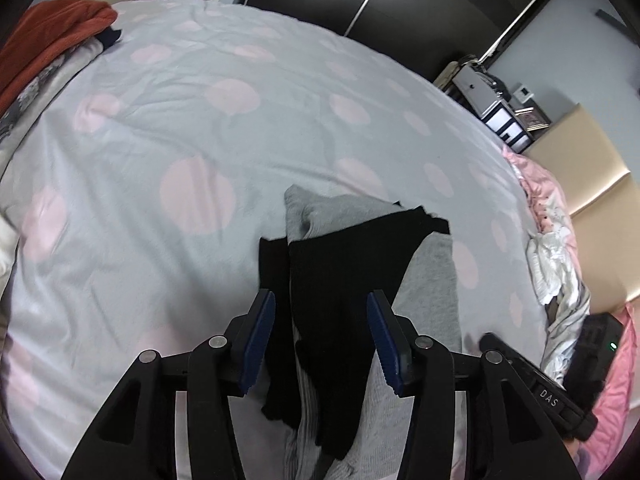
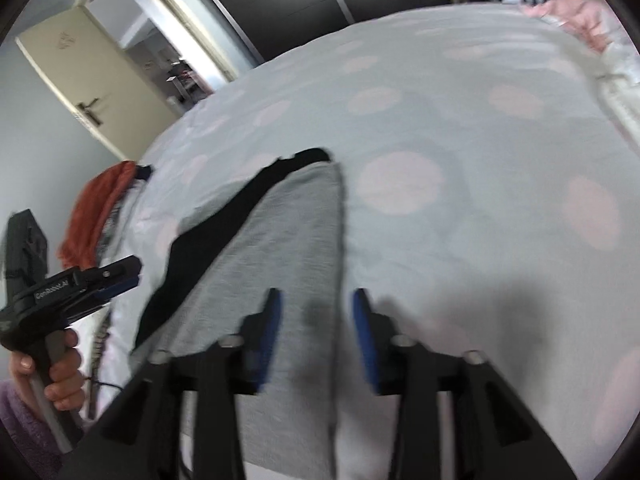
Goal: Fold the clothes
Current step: 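Grasp the folded grey bundle with both tools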
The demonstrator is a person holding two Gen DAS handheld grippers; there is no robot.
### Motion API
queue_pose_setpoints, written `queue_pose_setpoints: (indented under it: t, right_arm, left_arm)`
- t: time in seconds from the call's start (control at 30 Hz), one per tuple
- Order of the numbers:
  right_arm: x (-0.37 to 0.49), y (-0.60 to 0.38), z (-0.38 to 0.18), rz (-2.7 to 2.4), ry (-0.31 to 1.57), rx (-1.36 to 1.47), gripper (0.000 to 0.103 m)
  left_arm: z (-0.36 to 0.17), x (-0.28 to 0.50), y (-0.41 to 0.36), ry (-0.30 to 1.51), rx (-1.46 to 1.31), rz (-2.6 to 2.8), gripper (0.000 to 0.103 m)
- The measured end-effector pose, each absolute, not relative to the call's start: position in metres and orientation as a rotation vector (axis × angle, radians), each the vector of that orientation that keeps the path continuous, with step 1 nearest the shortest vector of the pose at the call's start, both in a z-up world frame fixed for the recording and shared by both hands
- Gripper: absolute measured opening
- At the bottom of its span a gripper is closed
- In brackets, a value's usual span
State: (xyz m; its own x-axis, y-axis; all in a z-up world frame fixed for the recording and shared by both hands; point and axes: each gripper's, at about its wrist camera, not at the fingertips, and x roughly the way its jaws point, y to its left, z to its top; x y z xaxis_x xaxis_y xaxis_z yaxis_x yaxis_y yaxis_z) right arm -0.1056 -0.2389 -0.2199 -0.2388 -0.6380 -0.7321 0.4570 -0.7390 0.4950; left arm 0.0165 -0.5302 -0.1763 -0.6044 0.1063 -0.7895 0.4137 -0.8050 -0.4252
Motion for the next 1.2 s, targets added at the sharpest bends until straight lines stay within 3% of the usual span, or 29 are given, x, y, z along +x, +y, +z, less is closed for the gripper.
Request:
queue_pose_setpoints:
  t: [0.07,0.27,0.53,0.97,1.2]
  right_arm:
    - [-0.111,-0.242,-0.232,-1.985,-0.283,1.356,0.056]
    - [-0.122,-0.24,-0.249,-1.95,-0.382,1.412,0.056]
    - [-0.121,-0.247,-0.251,-1.961,-0.345,1.386,0.056]
    - [-0.147,-0.261,-0.256,-1.896,-0.413,1.398,0.056]
    - [-0.166,-0.286,-0.259,-1.89,-0.314,1.387,0.055]
  left_arm:
    - [-0.178,0.015,-0.532,0.889,1.293,-2.515,0.055]
    - [-0.196,0.001,-0.537,0.9,1.335,-2.455,0.056]
    - [-0.229,-0.023,-0.539,0.839,1.445,-2.368,0.056]
    - [-0.237,-0.052,-0.537,0.846,1.451,-2.535,0.056]
    - [-0.24,-0.058,-0.546,0.907,1.427,-2.562,0.048]
